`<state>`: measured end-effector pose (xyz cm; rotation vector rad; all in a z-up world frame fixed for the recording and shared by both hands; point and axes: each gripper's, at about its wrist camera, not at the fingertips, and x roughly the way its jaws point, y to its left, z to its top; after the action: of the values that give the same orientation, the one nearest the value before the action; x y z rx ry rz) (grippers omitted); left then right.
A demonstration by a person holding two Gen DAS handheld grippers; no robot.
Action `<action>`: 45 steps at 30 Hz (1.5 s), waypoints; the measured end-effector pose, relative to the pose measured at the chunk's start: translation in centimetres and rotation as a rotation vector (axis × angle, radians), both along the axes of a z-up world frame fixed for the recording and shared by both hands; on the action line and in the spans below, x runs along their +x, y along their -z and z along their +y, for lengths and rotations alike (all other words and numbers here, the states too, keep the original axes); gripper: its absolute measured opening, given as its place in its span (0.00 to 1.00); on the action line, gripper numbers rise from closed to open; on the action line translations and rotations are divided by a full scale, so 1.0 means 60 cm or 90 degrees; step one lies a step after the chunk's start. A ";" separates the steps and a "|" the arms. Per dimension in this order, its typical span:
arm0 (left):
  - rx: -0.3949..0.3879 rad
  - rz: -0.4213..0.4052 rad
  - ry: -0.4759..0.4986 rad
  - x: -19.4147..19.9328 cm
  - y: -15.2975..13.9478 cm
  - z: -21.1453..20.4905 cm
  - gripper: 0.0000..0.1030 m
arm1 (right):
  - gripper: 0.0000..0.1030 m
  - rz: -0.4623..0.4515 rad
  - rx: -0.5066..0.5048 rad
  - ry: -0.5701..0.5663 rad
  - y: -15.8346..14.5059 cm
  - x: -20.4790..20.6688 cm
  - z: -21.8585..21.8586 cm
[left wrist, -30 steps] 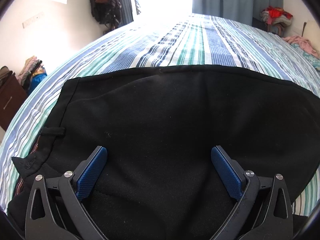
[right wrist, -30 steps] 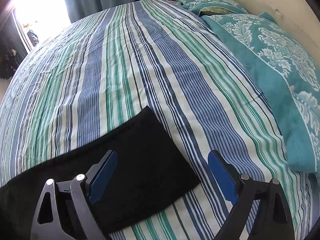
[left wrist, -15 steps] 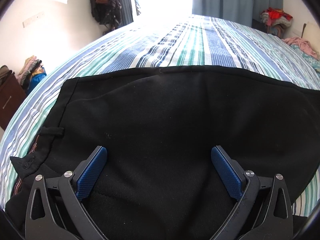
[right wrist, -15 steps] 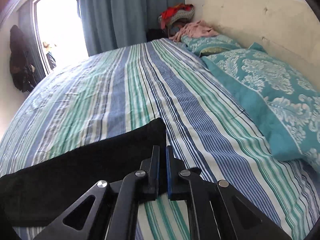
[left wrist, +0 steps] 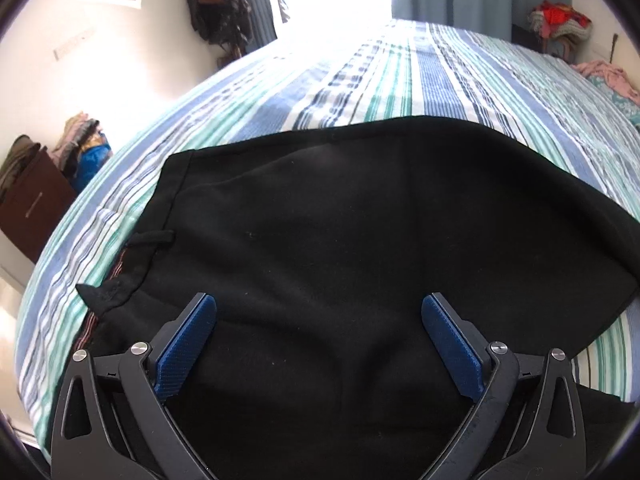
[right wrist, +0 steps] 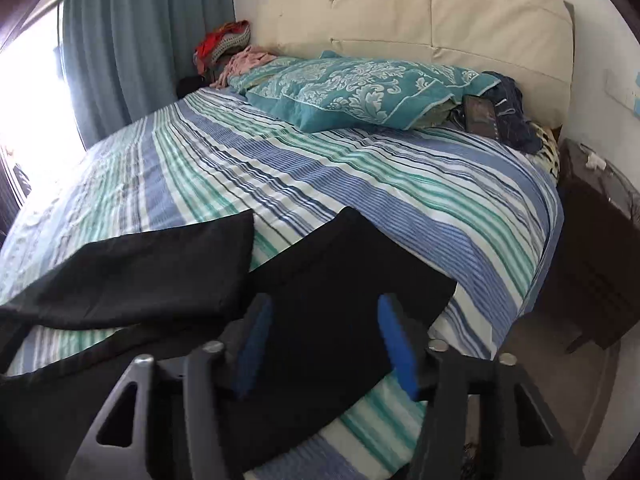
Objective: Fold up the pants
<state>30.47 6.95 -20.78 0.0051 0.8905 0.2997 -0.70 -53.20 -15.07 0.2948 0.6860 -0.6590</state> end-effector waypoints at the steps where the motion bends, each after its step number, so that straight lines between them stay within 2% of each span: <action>1: -0.007 0.007 0.001 0.003 0.002 0.003 1.00 | 0.72 -0.022 0.028 -0.028 -0.002 -0.008 0.017; 3: -0.045 0.019 0.001 0.011 0.006 0.017 1.00 | 0.72 -0.031 0.068 -0.103 0.002 -0.002 0.063; 5: -0.076 0.018 0.001 0.012 0.009 0.028 1.00 | 0.74 -0.020 0.067 -0.183 0.010 0.019 0.114; 7: -0.069 0.019 0.001 0.012 0.009 0.025 1.00 | 0.77 0.002 0.058 -0.266 0.026 0.046 0.166; 10: -0.066 0.020 0.001 0.013 0.011 0.021 1.00 | 0.77 0.071 0.068 -0.328 0.080 0.090 0.215; 12: -0.067 0.020 0.001 0.013 0.010 0.019 1.00 | 0.81 0.125 0.077 -0.332 0.120 0.107 0.228; 14: -0.068 0.020 0.001 0.013 0.010 0.019 1.00 | 0.94 0.126 0.049 -0.339 0.131 0.109 0.240; 16: -0.067 0.020 0.001 0.012 0.009 0.020 1.00 | 1.00 0.135 0.043 -0.337 0.141 0.111 0.248; 23: -0.068 0.020 0.001 0.012 0.009 0.020 1.00 | 1.00 0.127 0.032 -0.318 0.148 0.110 0.250; 45: -0.068 0.020 0.001 0.013 0.010 0.019 1.00 | 1.00 0.109 0.012 -0.327 0.148 0.108 0.256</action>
<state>31.25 8.07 -21.38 -0.0887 0.9366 0.2512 5.80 -37.82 -23.94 0.0715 0.8917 -0.1880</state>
